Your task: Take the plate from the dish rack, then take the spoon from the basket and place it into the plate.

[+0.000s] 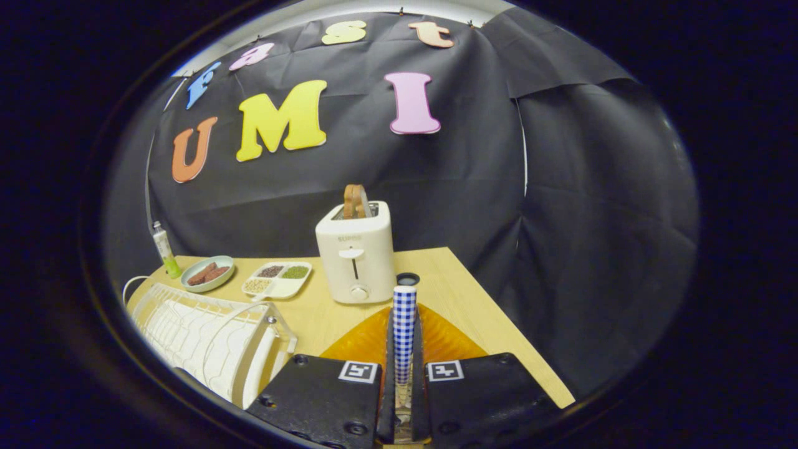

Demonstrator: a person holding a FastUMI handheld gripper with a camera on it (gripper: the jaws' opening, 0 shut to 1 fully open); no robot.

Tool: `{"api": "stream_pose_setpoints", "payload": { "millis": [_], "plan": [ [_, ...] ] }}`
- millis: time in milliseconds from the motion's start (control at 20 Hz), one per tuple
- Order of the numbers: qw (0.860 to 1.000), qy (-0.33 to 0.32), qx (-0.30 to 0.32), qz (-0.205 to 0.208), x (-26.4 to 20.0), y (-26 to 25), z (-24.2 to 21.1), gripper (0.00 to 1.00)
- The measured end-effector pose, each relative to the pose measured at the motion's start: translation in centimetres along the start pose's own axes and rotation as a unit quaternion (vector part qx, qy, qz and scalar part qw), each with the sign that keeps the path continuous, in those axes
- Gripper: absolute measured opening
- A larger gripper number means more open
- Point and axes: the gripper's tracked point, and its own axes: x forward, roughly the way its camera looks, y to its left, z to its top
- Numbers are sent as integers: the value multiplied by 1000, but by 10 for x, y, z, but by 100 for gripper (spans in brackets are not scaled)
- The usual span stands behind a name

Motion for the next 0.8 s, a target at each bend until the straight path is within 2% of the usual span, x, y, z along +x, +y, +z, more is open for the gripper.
{"api": "stream_pose_setpoints", "payload": {
  "millis": [250,500,800],
  "plan": [
    [998,-65,-14,-4,-40,9,43,15],
    [994,-105,-28,11,-110,38,87,16],
    [988,-137,-36,58,-207,94,101,15]
  ]
}}
